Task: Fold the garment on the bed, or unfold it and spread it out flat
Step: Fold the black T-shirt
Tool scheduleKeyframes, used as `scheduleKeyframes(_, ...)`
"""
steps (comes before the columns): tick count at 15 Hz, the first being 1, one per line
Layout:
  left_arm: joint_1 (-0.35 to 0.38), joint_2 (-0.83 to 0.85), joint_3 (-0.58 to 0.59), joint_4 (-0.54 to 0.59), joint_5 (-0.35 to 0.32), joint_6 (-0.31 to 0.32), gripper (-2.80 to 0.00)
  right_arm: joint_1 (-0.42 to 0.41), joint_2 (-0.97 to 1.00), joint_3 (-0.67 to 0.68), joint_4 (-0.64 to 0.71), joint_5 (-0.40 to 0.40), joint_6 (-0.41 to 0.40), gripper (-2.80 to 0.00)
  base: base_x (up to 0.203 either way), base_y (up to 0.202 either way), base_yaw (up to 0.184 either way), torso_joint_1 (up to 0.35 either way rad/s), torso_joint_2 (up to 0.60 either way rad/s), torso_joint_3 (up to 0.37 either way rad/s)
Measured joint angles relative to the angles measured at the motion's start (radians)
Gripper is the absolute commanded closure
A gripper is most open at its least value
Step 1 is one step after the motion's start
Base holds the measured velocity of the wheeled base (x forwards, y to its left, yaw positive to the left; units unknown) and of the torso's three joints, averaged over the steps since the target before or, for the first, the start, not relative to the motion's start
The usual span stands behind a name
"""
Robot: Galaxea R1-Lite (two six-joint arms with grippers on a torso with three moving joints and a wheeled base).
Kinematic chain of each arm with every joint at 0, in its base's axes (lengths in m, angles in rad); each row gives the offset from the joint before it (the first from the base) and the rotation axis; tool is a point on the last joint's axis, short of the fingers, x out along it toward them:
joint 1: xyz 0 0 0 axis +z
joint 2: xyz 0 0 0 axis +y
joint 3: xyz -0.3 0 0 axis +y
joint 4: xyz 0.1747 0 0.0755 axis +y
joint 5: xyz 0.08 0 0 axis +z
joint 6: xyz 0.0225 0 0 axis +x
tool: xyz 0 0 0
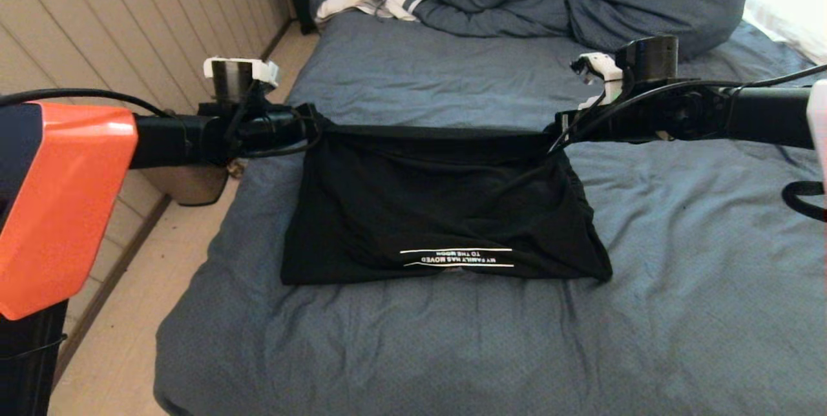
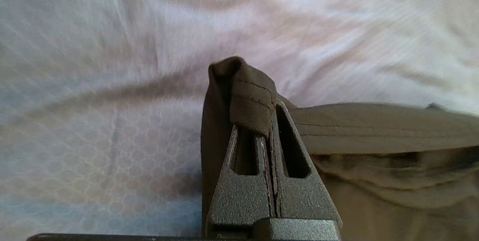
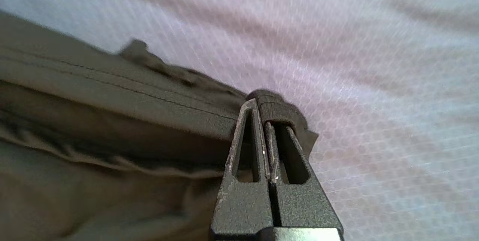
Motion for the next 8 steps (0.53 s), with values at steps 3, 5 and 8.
scheduleKeyframes(3, 0.001, 0.026, 0.0, -0.003, 0.0, 0.007, 0.0, -0.001, 0.034, -0.001, -0.027, 0.0, 0.0, 0.0, 0.0, 0.0, 0.0, 0.0, 0.0, 0.0)
scheduleKeyframes(5, 0.001, 0.037, 0.0, 0.0, 0.0, 0.026, 0.0, -0.002, 0.049, -0.001, -0.035, 0.002, 0.0, 0.0, 0.0, 0.0, 0.0, 0.0, 0.0, 0.0)
scheduleKeyframes(8, 0.0, 0.039, 0.0, 0.013, 0.005, 0.029, -2.8, 0.0, 0.056, 0.0, -0.04, 0.004, 0.0, -2.8, 0.0, 0.0, 0.0, 0.0, 0.0, 0.0)
